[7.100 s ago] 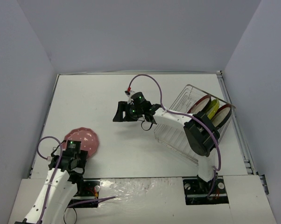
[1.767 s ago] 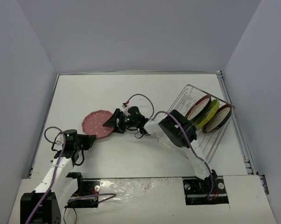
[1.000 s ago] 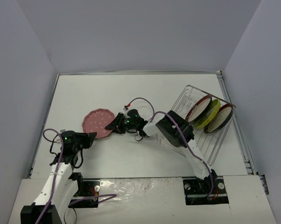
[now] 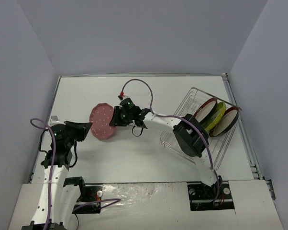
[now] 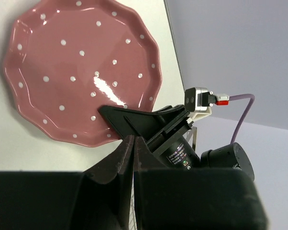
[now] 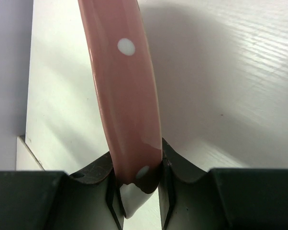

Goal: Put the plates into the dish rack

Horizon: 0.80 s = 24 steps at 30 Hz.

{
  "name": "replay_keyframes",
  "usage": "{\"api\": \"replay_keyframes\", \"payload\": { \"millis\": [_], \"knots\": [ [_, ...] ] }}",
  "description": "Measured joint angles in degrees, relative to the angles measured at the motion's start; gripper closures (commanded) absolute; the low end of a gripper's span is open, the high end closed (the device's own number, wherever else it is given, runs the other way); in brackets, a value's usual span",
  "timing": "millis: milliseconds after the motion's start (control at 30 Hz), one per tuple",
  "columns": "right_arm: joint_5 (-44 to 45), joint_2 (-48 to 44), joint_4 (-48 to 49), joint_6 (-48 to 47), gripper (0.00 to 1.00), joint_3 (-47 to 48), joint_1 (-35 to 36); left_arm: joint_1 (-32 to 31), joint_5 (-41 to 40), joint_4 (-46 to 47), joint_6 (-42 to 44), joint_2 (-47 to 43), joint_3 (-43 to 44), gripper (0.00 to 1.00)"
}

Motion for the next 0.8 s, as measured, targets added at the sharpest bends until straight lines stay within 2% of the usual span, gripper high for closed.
{"api": "replay_keyframes", "payload": {
  "millis": [400,600,800],
  "knots": [
    [6.9,-5.6,-13.8,-5.1,1.0,5.8,-0.9,0.3,0.6,-6.9,9.2,5.3,6.0,1.0],
    [11.2,-9.5,-17.9,-6.8,1.0,11.0,-1.2,0.3,0.7,-7.3,10.9,8.1,6.0,1.0],
    [18.7,-14.9,-24.4,-7.8,1.0,11.9,-2.9,0.3,-1.2,-8.0,12.7,13.1,7.8,1.0]
  ]
}}
